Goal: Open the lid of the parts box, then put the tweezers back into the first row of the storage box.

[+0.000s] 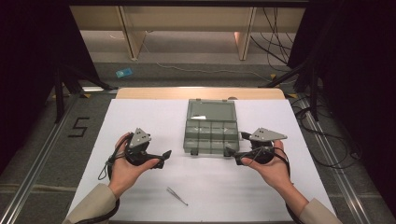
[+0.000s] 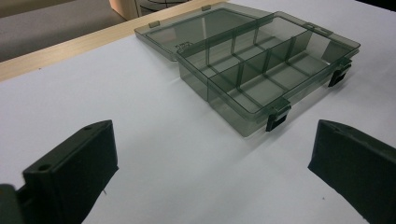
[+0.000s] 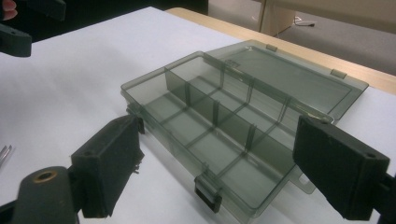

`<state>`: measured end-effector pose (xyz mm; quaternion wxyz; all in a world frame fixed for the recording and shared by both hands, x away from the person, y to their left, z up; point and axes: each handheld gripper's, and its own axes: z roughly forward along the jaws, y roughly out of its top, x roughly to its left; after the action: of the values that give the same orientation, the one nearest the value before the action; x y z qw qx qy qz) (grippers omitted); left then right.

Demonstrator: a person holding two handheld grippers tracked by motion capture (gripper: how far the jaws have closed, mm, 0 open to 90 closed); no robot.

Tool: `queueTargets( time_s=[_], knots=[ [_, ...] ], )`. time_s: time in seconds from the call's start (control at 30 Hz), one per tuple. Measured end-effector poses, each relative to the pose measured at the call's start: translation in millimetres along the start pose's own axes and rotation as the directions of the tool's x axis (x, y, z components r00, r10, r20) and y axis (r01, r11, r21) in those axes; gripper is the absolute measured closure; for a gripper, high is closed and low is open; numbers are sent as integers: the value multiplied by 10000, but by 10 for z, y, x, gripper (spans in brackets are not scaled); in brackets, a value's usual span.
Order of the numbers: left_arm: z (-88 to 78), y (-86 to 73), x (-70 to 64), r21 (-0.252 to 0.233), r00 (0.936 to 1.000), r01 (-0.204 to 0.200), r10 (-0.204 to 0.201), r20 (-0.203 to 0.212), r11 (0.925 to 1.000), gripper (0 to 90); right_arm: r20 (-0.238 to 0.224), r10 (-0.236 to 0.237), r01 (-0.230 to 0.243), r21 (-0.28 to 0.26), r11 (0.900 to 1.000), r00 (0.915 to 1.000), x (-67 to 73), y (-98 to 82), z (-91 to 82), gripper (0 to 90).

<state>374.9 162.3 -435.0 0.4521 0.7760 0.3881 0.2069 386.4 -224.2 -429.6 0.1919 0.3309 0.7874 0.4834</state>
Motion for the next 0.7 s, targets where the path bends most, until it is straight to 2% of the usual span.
queueTargets(
  time_s=[0.17,0.2,0.23,0.27,0.33,0.47,0.5,0.57,0.7],
  knots=[
    [-2,-21,23,15,10000,44,-43,-54,10000,0,30,21,-21,-121,9999,10000,-3,9,17,159],
    [-18,-21,38,145,9999,-79,80,-90,9999,0,10,24,-23,-117,9999,10000,-4,9,20,159],
    [-15,-21,30,-6,9999,83,-83,-109,10000,0,-145,142,-143,-107,9998,9998,0,7,29,159],
    [-17,-20,31,-39,9999,109,-109,-133,9999,0,-52,80,-79,123,9999,10000,-1,14,7,159],
    [-33,-12,35,-83,9997,101,-102,-208,9999,0,-112,15,-16,-54,10000,9999,11,15,14,159],
    [-35,5,35,-275,9998,175,-178,-106,9995,0,-200,-16,14,-96,10000,9998,48,29,9,159],
    [-31,5,36,-277,9998,167,-170,-103,9995,0,-292,-17,12,-181,9998,9996,61,27,23,159],
    [-20,2,35,-298,9996,272,-274,-37,9992,0,-370,-90,94,93,9999,9993,88,27,17,160],
    [-24,14,35,-345,9995,277,-282,-140,9990,0,-812,-119,141,254,9996,9966,186,15,51,167]
  ],
)
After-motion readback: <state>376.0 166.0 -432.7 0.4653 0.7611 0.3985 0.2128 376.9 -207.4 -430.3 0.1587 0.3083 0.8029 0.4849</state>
